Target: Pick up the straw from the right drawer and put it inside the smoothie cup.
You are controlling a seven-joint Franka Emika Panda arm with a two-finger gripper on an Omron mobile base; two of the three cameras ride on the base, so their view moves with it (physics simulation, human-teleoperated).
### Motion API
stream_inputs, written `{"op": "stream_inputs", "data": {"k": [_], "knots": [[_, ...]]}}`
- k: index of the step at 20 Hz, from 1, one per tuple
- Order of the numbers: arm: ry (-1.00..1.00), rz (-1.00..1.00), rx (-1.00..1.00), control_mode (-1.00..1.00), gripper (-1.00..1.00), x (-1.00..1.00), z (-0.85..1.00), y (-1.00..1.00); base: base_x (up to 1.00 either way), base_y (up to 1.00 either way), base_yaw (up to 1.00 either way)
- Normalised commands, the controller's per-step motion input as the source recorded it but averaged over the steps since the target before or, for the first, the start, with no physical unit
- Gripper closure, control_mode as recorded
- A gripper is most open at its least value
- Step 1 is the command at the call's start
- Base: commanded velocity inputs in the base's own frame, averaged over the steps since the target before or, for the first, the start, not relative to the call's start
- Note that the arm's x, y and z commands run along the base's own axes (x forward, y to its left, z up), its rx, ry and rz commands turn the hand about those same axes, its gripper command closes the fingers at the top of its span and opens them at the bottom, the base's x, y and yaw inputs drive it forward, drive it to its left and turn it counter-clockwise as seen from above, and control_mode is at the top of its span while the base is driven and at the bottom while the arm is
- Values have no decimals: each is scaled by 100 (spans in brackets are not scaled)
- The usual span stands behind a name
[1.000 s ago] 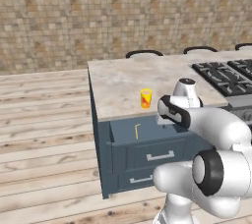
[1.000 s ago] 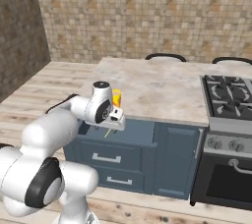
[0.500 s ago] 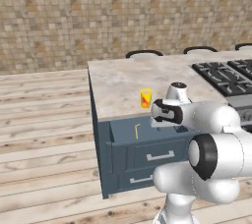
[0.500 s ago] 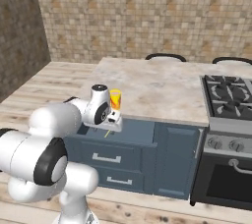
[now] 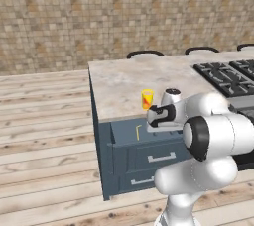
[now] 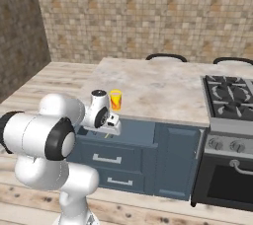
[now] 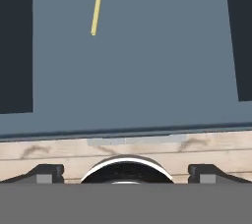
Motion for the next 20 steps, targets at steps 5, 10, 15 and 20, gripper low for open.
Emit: {"op": "stream_inputs", "data": {"k": [5,10,15,20], "knots": [[1,3,0,-100,-100,30,-13,1,0,0,0],[2,3,0,-100,-100,32,-23,0,0,0,0],[1,4,0,-100,-100,32,-35,0,0,0,0],[1,4,0,-100,-100,28,-42,0,0,0,0]]}}
